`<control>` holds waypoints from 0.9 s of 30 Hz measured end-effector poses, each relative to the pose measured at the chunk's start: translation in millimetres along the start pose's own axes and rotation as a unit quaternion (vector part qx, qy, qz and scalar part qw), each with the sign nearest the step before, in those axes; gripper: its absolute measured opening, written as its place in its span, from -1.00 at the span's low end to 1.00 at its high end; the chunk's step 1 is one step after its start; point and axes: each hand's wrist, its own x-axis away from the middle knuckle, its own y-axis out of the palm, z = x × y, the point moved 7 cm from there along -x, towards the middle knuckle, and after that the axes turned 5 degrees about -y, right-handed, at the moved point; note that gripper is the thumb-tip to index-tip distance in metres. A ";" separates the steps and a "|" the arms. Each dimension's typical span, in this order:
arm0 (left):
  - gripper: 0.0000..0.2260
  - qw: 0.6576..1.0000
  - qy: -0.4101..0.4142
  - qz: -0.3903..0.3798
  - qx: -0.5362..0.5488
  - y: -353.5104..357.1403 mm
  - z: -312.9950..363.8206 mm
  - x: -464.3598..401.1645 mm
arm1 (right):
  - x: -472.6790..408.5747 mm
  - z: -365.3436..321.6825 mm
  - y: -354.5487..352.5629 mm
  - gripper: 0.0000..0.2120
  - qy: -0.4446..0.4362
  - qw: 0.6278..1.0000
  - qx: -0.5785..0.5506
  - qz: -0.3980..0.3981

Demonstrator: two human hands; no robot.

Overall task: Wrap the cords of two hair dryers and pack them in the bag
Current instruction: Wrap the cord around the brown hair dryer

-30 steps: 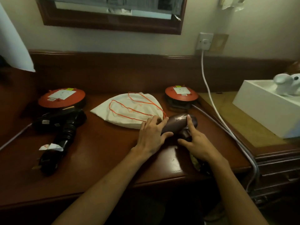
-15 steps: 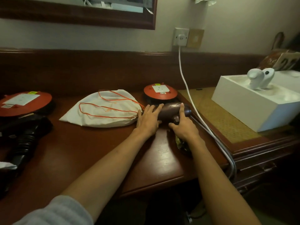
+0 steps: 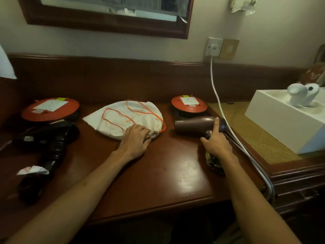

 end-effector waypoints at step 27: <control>-0.81 0.931 -0.167 0.112 0.305 -44.5 -128.3 44.5 | 50.4 -261.0 141.2 -0.81 -0.321 0.902 -0.268 -0.110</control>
